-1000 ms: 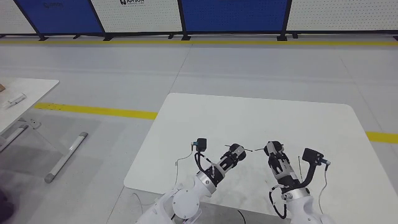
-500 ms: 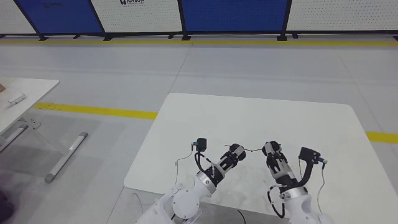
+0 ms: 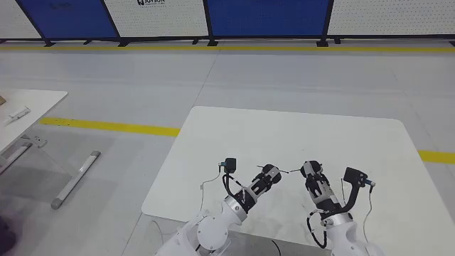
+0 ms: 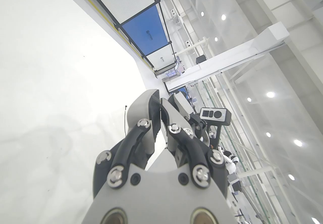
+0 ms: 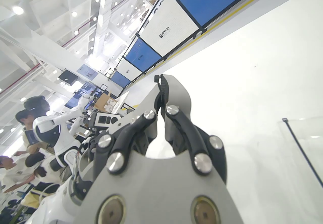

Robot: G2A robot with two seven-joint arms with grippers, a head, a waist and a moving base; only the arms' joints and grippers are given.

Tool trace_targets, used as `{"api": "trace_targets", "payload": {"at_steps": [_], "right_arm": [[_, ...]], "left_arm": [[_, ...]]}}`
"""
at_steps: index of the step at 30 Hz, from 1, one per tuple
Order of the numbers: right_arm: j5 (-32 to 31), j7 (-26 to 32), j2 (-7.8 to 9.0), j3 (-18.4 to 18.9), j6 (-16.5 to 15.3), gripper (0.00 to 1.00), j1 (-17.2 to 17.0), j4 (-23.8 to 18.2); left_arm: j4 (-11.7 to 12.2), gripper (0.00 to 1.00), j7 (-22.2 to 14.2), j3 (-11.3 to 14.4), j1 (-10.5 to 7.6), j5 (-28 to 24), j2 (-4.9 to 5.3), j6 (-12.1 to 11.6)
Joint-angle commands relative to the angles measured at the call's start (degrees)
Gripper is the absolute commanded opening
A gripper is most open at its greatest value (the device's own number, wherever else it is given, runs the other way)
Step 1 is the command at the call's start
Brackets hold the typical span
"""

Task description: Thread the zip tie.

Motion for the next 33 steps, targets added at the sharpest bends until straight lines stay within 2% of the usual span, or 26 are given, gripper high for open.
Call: {"api": "trace_targets", "payload": {"at_steps": [1,18,33], "right_arm": [[-0.2,0.3,-0.03,0.0,-0.1,0.0,0.0,-0.1],[-0.6,2.0,-0.39,-0.2,0.2,0.0,0.1,0.0],[-0.6,0.2,-0.66,0.5,-0.9,0.0,-0.8,-0.4]], "left_arm": [[0.0,0.0,0.0,0.0,0.0,0.0,0.0,0.0],[0.0,0.0,0.0,0.0,0.0,0.0,0.0,0.0],[0.0,0.0,0.0,0.0,0.0,0.0,0.0,0.0]]}}
